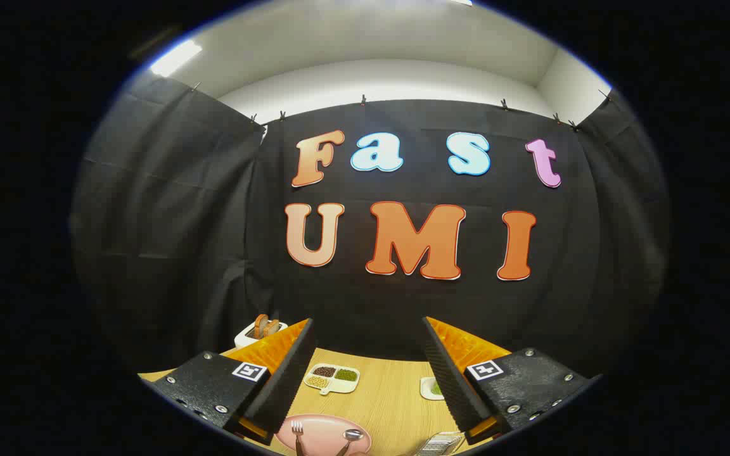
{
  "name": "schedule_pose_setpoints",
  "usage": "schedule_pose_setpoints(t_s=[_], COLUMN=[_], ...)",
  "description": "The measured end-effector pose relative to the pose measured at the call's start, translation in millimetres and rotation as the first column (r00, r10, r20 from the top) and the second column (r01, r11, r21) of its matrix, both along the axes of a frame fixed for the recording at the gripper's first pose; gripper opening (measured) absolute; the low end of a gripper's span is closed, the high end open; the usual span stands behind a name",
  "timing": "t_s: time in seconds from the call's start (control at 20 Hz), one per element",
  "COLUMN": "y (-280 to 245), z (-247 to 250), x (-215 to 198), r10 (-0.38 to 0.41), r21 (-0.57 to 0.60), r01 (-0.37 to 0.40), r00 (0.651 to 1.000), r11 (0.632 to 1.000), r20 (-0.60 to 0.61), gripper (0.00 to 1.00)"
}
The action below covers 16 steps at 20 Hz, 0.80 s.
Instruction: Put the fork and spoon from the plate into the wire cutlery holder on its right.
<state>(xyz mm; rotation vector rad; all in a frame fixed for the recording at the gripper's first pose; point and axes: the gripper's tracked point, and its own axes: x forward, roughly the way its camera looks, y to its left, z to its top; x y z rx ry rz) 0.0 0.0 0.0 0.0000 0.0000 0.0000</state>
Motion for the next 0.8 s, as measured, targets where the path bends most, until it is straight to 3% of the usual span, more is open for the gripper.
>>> schedule_pose_setpoints(t_s=[0.8], y=[9.6], z=[-11.1], x=[7.2], r10=[0.035], r21=[-0.015], r01=[-0.036], r00=[0.999], r11=[0.999], r20=[-0.024], gripper=[0.99])
